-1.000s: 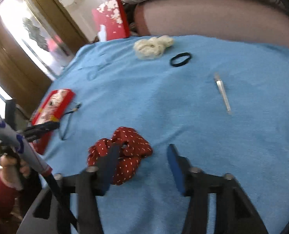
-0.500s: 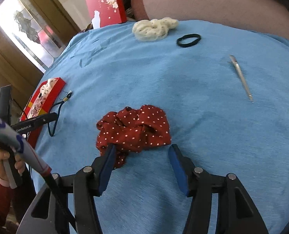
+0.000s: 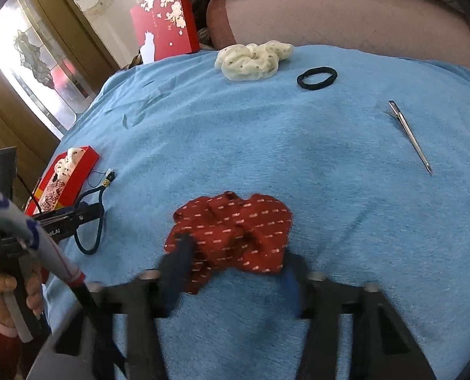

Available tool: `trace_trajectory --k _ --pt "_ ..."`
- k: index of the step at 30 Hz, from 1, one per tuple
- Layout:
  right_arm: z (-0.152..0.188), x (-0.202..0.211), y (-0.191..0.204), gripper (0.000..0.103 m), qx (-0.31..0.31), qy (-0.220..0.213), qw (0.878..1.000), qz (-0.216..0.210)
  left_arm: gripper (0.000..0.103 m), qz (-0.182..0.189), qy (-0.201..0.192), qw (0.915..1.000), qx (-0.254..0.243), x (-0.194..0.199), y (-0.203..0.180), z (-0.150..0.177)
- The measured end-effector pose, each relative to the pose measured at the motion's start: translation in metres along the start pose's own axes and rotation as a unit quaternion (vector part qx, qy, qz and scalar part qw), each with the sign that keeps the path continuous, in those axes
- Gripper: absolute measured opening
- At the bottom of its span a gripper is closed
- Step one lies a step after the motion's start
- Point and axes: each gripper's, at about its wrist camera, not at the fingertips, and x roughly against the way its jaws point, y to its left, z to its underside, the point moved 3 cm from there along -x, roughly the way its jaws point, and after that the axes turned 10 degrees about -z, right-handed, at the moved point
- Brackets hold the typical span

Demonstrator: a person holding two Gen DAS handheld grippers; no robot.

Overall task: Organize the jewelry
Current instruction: 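Grasp the black cord lanyard with the left tool while the right tool regrasps the scrunchie, then carry the lanyard and polka-dot scrunchie into the tray and open both tools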

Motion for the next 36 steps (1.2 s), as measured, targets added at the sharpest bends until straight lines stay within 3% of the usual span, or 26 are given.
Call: trace_trajectory --k 2,5,12,18,23,30,36 --pt "-0.001 0.003 0.003 0.019 -0.001 -0.006 1.0 0.007 0.003 0.018 -0.007 0.9998 -0.002 0.009 0.001 0.002" --pt "0.001 0.008 0.01 0.012 0.004 -0.014 1.0 0.011 0.003 0.022 -0.035 0.9991 -0.011 0.033 0.007 0.004" --pt "0.006 0.029 0.05 0.01 0.029 -0.044 0.999 0.005 0.003 0.04 -0.1 0.9942 0.006 0.12 0.067 0.006" --pt "0.015 0.048 0.104 0.01 0.056 -0.064 0.996 -0.013 0.003 0.001 -0.13 0.9911 0.028 0.167 0.146 0.007" --pt "0.015 0.054 0.163 0.01 0.089 -0.065 0.993 -0.046 0.003 -0.025 -0.116 0.991 0.062 0.165 0.205 0.01" --pt "0.013 0.042 0.226 0.01 0.12 -0.043 0.989 -0.081 0.003 -0.07 -0.087 0.9891 0.096 0.13 0.265 0.017" --pt "0.012 0.018 0.266 0.01 0.142 -0.021 0.985 -0.092 0.003 -0.053 -0.064 0.988 0.131 0.104 0.298 0.023"
